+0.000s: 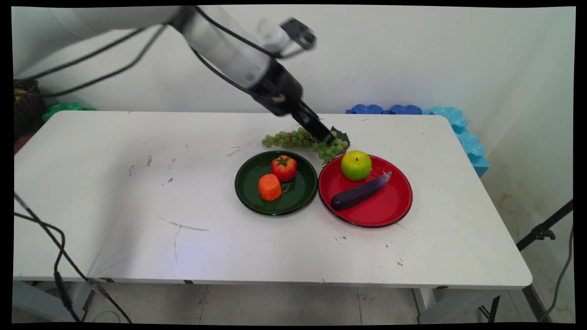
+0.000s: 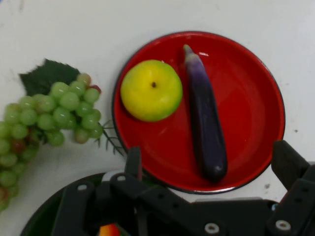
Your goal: Pick up the eggplant from the red plate
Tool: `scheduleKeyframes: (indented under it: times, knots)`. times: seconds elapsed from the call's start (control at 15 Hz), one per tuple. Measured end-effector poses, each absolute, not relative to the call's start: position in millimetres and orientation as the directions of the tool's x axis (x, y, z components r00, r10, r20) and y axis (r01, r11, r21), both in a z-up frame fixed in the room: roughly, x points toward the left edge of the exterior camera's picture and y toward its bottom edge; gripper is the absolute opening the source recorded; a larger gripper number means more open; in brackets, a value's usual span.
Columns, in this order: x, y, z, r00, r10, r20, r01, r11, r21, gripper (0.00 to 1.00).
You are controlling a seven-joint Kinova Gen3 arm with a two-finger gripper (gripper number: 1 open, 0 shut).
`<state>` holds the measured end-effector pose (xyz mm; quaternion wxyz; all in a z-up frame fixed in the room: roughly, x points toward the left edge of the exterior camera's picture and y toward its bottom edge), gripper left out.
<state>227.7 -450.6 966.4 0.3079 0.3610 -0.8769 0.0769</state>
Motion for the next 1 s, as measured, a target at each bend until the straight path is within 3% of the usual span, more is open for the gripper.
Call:
scheduleKeyframes:
  times: [1.0]
  knots:
    - [131.9, -486.2, 851.1, -0.597, -0.629, 0.498, -0.700, 0.711, 0.058, 1.00]
